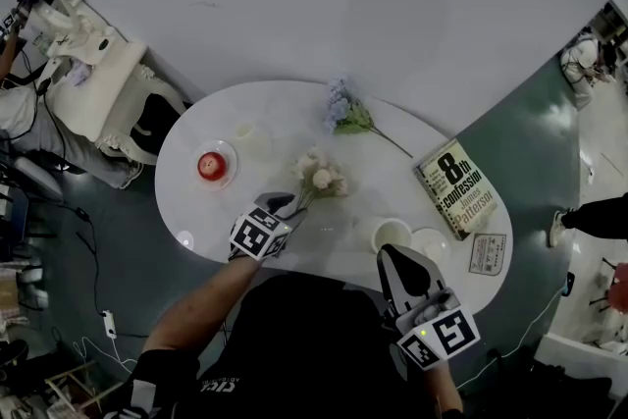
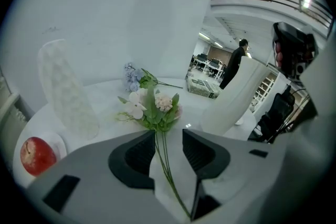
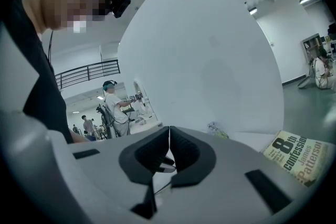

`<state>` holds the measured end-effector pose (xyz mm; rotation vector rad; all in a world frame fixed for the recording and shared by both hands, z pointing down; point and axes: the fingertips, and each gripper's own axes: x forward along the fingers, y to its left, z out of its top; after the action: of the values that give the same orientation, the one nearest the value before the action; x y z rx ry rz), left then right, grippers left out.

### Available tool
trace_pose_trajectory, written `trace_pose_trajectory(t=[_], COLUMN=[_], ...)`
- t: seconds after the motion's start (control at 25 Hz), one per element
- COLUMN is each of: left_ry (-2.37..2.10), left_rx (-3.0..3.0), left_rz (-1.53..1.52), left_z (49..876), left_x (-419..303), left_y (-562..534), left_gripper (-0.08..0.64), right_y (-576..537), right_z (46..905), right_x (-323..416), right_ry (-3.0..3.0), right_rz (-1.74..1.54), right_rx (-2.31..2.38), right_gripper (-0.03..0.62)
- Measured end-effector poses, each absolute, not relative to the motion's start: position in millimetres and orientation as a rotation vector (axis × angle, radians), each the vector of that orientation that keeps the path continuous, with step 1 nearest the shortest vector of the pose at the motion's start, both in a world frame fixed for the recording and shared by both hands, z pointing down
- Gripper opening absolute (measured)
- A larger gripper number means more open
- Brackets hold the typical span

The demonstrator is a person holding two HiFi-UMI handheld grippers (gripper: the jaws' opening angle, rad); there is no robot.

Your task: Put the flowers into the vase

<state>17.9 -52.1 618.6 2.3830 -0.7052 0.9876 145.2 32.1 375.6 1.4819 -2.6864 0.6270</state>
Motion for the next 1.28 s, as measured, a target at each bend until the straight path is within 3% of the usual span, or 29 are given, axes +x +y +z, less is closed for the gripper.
trace_pose_trajectory(t=[0.76,1.28], left_ry=[-0.709,-0.699], left_rx=[2.292,2.274], left_rz=[1.118,1.143], left_z=[659.3,671.2], left_x=[18.6,22.2], left_y=[-62.1,-66.8], left_gripper=[0.249,0.252], right_y=[33.8,33.6], right_z=[377.1,380.3], right_x=[146.9,147.6], right_ry=[-2.667,-2.656], right_rz=[0.632,0.642], right_rx=[1.496,1.505], right_gripper=[0.025,0.025])
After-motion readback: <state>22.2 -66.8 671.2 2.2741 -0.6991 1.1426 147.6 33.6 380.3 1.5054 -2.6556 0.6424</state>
